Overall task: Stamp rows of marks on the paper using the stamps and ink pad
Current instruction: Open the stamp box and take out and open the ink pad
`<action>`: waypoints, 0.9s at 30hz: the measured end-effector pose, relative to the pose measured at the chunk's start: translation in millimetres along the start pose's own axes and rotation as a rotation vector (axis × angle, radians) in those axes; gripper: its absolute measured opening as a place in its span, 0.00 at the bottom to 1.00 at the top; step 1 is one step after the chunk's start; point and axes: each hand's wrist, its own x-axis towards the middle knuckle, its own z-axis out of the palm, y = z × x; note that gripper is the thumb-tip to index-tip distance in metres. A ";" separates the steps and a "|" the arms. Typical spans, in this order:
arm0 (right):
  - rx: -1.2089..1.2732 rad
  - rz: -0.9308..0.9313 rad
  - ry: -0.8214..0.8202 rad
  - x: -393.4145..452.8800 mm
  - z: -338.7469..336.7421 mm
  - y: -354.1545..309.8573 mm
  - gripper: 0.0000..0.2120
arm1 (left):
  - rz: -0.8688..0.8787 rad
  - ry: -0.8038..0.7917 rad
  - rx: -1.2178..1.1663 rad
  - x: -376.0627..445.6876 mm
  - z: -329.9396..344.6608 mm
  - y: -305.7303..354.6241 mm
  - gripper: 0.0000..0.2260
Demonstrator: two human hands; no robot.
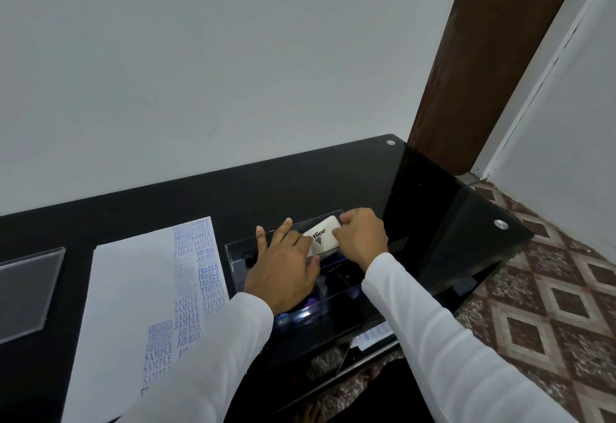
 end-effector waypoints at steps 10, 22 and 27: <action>0.083 -0.026 0.023 -3.6 2.3 4.0 0.13 | -0.005 0.013 -0.045 -0.3 -1.8 -0.9 0.18; 0.432 0.045 0.086 -6.4 -6.5 -0.6 0.12 | -0.142 0.249 -0.453 0.1 -11.6 -2.9 0.15; 0.559 0.015 0.087 -14.0 -9.3 -11.8 0.13 | -0.329 0.355 -0.662 -3.9 -24.3 3.1 0.16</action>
